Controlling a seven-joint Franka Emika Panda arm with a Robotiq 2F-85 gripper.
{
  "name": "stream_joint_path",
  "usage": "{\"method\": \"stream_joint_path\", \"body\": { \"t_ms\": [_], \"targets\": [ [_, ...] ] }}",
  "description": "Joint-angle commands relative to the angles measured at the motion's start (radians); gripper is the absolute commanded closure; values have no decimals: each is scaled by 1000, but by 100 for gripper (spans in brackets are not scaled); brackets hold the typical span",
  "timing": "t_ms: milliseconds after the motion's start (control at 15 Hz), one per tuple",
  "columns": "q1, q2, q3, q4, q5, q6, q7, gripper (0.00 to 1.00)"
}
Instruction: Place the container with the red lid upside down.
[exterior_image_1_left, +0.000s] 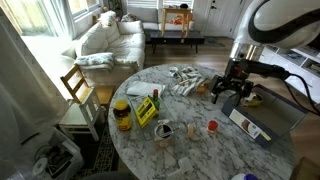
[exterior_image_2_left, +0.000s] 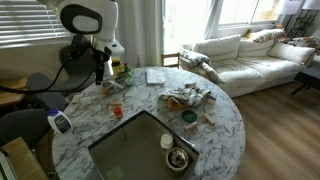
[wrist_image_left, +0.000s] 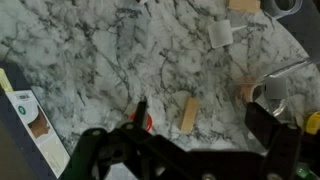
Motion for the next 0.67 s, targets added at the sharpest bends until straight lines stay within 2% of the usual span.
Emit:
{"method": "stream_joint_path", "body": {
  "t_ms": [0,200,600],
  "targets": [
    [-4,39,2,19,33,4,19,0],
    [-6,110,-2,58,85,6,26,0],
    [-7,114,-3,71,89,6,31,0]
  ]
}}
